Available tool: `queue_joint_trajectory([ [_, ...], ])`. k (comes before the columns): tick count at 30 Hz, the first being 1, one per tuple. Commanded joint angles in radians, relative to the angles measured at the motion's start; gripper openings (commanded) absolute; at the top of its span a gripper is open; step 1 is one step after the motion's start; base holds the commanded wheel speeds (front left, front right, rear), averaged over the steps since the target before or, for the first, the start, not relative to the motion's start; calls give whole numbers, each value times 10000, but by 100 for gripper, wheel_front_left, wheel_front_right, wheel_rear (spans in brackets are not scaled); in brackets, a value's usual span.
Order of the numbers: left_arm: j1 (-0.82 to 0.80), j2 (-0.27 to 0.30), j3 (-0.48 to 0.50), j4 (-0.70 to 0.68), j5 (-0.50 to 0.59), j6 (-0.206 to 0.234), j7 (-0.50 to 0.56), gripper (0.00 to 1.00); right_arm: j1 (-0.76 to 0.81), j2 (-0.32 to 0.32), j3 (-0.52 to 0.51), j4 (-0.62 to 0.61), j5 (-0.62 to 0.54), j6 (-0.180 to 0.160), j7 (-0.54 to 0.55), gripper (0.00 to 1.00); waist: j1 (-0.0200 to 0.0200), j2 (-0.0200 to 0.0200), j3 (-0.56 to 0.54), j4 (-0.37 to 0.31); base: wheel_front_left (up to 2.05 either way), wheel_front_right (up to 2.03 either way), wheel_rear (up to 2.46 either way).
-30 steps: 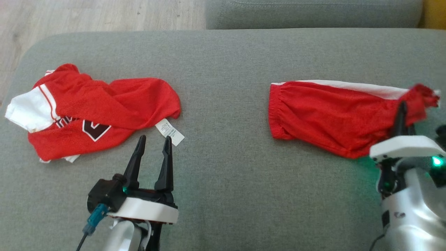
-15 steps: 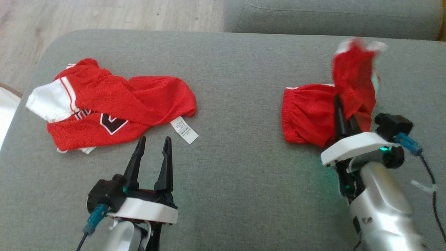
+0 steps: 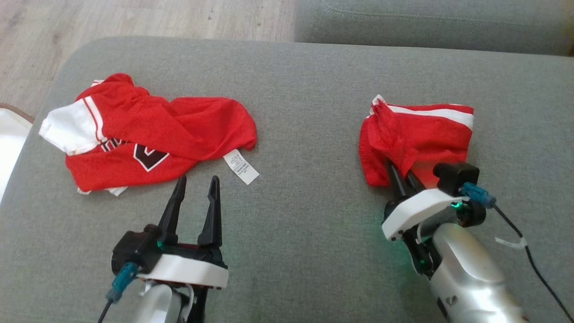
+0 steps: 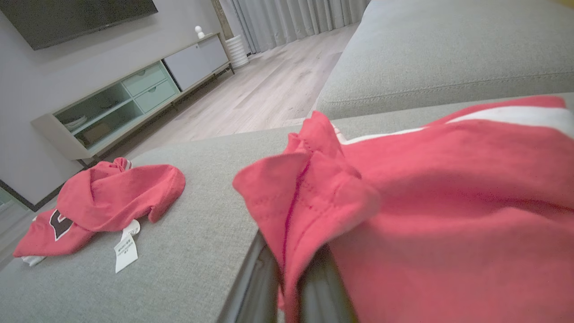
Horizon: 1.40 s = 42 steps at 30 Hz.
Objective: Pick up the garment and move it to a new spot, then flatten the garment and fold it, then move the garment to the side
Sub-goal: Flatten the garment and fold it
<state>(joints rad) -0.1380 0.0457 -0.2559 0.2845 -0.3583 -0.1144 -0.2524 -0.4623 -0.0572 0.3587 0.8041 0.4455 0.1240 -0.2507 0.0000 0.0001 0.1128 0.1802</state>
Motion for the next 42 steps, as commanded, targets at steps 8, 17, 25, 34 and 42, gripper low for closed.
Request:
queue_joint_trajectory([
  [8, -298, 45, 338, -251, 15, 49, -93, 100, -689, -49, 126, -326, -668, 67, -110, 100, 0, -1, 13, -124, 0, 0, 0],
  [17, -288, 45, 369, -196, -15, 44, -93, 100, -662, 50, 1806, 273, -528, 67, 48, 100, 0, -1, -174, -142, 0, 0, 0],
  [25, -152, 45, 514, -242, 13, 62, -93, 100, -877, -15, 3067, 558, 217, 67, 126, 100, 0, -1, -378, -432, 0, 0, 0],
  [34, -25, 45, 628, -563, 41, 55, -93, 100, -634, -733, 1379, -486, 41, 67, -102, 100, 0, -1, -703, -967, 0, 0, 0],
  [42, 74, 45, 682, -1120, 38, -3, -93, 100, 1262, -242, -2635, -3029, -2740, 67, -108, 100, 0, -1, -767, -1533, 0, 0, 0],
])
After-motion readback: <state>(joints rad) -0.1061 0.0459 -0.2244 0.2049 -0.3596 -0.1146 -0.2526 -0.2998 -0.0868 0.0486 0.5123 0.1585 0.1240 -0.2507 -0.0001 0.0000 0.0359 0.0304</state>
